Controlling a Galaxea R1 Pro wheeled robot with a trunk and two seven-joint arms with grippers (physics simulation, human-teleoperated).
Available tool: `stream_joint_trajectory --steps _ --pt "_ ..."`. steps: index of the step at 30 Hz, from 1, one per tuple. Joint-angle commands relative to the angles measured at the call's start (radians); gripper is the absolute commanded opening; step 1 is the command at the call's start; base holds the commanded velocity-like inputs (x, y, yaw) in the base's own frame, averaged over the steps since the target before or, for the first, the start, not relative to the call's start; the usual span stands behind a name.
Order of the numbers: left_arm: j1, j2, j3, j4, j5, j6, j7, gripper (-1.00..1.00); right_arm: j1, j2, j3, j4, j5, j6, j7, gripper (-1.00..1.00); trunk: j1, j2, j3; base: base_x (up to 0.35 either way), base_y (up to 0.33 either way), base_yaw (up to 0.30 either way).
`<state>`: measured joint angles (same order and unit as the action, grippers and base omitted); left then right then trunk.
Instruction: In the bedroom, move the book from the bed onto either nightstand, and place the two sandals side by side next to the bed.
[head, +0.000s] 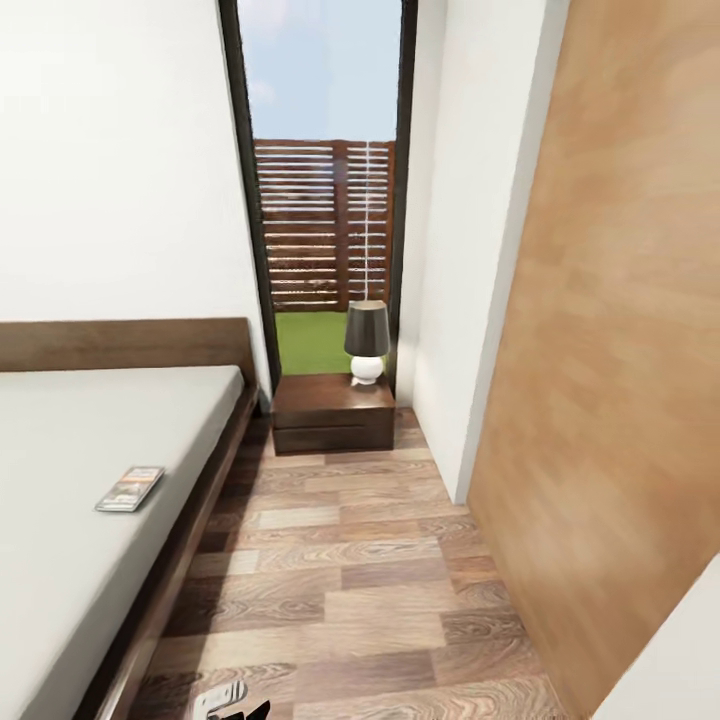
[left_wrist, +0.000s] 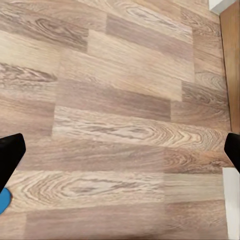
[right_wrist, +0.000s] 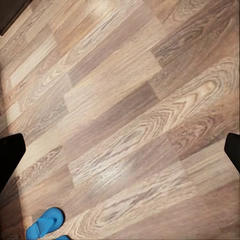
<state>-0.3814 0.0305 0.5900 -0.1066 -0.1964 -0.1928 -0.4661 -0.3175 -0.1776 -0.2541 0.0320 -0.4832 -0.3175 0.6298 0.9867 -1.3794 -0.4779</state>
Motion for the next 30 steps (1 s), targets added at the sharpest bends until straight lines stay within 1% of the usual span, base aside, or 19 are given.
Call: stream_joint_trajectory --steps 1,14,25,30 --pt "-0.001 0.000 0.008 0.001 -0.011 -0.005 -0.003 1.00 -0.002 0.000 -0.008 0.003 0.003 -0.003 0.005 1.00 0.000 -0.001 0.000 0.000 0.000 -0.277" --pt "-0.001 0.000 0.008 0.001 -0.011 -0.005 -0.003 1.00 -0.002 0.000 -0.008 0.004 0.003 -0.004 0.006 1.00 0.000 -0.001 0.010 0.000 0.000 -0.261" --pt "-0.001 0.000 0.008 0.001 -0.011 -0.005 -0.003 1.00 -0.002 0.000 -0.008 0.004 0.003 -0.004 0.006 1.00 0.000 -0.001 0.013 0.000 0.000 -0.116" --pt "-0.001 0.000 0.008 0.001 -0.011 -0.005 -0.003 1.00 -0.002 0.000 -0.008 0.004 0.003 -0.004 0.006 1.00 0.000 -0.001 0.013 0.000 0.000 -0.220"
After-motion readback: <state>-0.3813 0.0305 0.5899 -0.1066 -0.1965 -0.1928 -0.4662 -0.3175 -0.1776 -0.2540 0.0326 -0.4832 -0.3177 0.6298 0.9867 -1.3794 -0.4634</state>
